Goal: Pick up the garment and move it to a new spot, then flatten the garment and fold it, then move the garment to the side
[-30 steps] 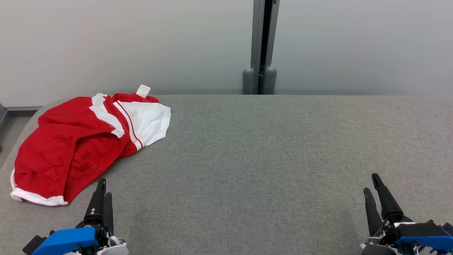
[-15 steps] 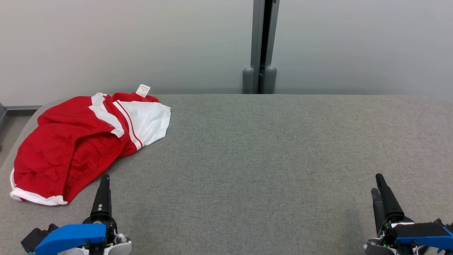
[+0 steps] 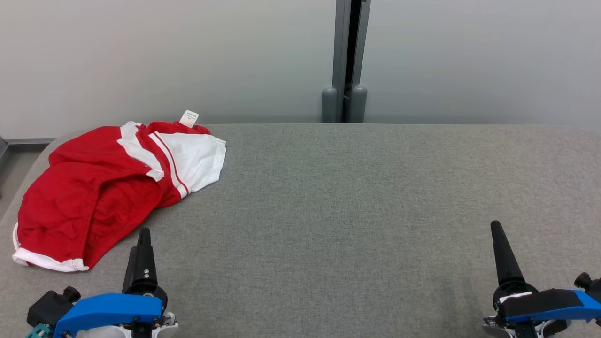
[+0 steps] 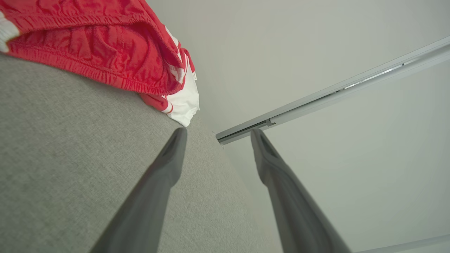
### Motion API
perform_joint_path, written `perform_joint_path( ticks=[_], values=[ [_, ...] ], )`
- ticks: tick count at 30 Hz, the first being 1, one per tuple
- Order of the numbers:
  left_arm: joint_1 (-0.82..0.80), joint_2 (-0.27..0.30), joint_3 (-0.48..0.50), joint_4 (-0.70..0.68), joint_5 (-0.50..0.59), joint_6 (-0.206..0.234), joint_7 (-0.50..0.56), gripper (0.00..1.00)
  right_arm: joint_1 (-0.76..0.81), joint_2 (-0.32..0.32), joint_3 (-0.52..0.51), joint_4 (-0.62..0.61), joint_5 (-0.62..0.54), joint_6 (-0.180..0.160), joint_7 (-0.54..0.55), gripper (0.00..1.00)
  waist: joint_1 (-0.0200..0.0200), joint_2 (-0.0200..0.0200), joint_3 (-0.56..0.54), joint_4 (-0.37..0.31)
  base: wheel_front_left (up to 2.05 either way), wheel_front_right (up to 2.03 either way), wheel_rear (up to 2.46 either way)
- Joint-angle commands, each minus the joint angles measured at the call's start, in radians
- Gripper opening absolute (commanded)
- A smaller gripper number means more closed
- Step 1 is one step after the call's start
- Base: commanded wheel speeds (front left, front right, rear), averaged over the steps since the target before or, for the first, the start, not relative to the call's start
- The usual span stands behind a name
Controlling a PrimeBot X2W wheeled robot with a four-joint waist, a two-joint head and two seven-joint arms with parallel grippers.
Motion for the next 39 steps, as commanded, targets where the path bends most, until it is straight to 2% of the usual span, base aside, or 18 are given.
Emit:
perform_joint_path(
  ticks=[1,9,11,18,39],
  values=[
    [-0.004,0.008,-0.003,-0.022,0.041,0.006,-0.011,1.0,-0.001,-0.006,0.01,-0.026,-0.054,0.001,-0.013,1.0,0.0,0.0,0.0,0.0,0.0,0.0,0.0],
    [0.006,0.009,-0.02,-0.031,0.2,0.023,-0.04,1.0,0.011,-0.007,0.044,-0.035,-0.231,0.001,-0.041,1.0,0.0,0.0,0.003,-0.001,0.0,0.0,0.0],
    [0.009,0.009,-0.027,-0.027,0.271,0.024,-0.05,1.0,0.014,-0.007,0.053,-0.033,-0.289,0.001,-0.051,1.0,0.0,0.0,0.003,-0.001,0.0,0.0,0.0],
    [0.022,0.013,-0.048,-0.016,0.416,0.028,-0.071,1.0,0.019,-0.008,0.068,-0.021,-0.392,0.002,-0.073,1.0,0.0,0.0,0.005,-0.003,0.0,0.0,0.0],
    [0.045,0.014,-0.088,0.026,0.674,0.013,-0.129,1.0,0.011,-0.009,0.095,0.033,-0.685,0.002,-0.132,1.0,0.0,0.0,0.007,-0.006,0.0,0.0,0.0]
  ],
)
